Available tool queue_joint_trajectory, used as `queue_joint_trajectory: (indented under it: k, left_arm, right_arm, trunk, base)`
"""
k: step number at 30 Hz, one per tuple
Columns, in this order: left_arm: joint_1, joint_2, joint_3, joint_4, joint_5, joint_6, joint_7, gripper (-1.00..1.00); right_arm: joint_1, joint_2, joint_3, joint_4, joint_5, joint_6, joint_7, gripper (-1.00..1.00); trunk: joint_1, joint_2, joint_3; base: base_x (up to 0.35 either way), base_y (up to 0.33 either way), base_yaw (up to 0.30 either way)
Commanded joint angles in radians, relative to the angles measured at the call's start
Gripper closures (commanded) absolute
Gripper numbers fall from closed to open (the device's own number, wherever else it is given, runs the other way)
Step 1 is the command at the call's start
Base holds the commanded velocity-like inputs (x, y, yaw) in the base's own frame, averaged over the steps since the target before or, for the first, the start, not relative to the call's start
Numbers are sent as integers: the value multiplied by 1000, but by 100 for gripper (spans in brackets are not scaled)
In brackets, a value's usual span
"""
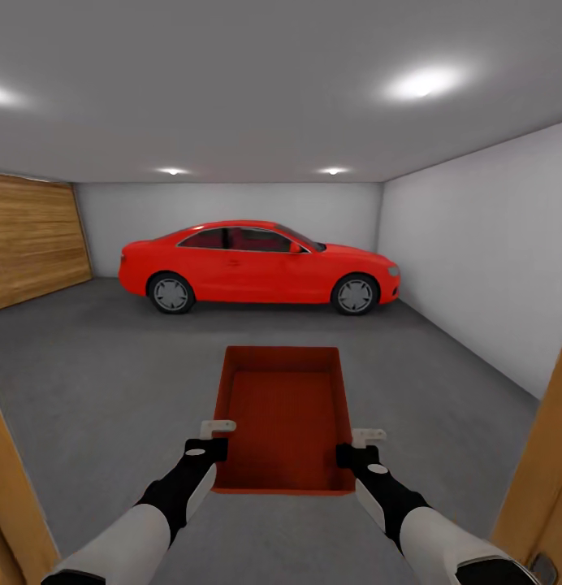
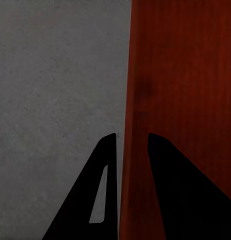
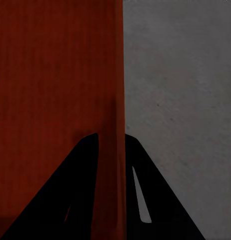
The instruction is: Move the two storage containers from the living room to the garage. In the garage, place one container on the floor and stack the other container on top of it (either order is fine).
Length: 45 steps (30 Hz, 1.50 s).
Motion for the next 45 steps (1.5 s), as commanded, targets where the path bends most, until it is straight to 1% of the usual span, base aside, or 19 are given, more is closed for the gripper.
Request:
queue_joint_trajectory:
  k: [1, 45]
  left_arm:
    - [0, 22, 45, 0, 7, 8, 14, 100]
    - [0, 23, 45, 0, 6, 8, 14, 100]
  right_arm:
    - [-1, -1, -19, -4, -2, -4, -1, 100]
    - [-1, -2, -19, -4, -2, -7, -1, 100]
  trunk:
    - [1, -1, 0]
    - [1, -1, 0]
  base:
    - [322, 0, 0]
    - [322, 0, 0]
